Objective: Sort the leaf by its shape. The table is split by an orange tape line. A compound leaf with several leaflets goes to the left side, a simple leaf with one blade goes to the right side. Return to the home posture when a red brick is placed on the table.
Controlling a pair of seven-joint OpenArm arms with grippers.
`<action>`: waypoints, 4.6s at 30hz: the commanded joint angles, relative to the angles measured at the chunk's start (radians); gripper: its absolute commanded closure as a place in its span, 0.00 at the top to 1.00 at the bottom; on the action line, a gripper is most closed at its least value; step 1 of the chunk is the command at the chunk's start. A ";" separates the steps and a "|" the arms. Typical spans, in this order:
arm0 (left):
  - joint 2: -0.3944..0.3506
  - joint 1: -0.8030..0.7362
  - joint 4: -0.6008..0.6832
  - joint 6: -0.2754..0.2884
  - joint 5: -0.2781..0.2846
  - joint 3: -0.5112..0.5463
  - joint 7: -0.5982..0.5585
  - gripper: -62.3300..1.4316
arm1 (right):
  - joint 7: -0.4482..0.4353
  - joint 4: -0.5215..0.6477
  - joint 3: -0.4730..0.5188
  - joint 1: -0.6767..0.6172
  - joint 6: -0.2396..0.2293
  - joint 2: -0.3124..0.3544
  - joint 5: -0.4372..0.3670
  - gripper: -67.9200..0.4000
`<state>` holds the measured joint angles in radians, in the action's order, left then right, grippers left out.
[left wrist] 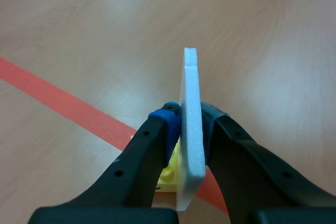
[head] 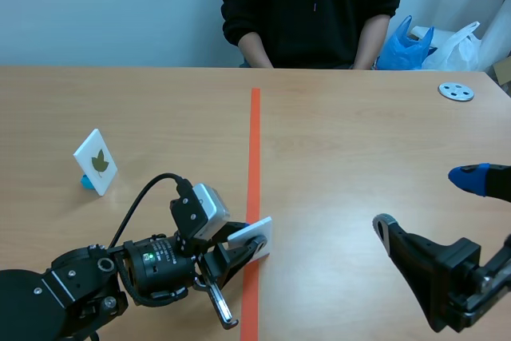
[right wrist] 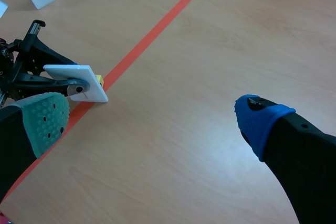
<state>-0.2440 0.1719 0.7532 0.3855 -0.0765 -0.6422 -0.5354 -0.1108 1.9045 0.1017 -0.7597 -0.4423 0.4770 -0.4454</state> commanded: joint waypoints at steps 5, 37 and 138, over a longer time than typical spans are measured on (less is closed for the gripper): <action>-0.003 0.006 0.043 0.002 0.091 0.006 -0.013 0.10 | -0.016 0.016 0.010 0.011 0.000 0.010 -0.011 1.00; -0.025 -0.047 0.136 -0.324 0.426 0.401 0.268 0.10 | -0.016 0.016 0.010 0.012 0.000 0.010 -0.011 1.00; -0.119 -0.784 1.152 -0.187 0.424 0.466 0.551 1.00 | -0.002 0.065 0.115 -0.030 -0.057 0.010 -0.077 1.00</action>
<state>-0.3687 -0.6147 1.9015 0.1951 0.3420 -0.1799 0.0330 -0.1032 1.9518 0.2092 -0.7959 -0.4984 0.4767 -0.5205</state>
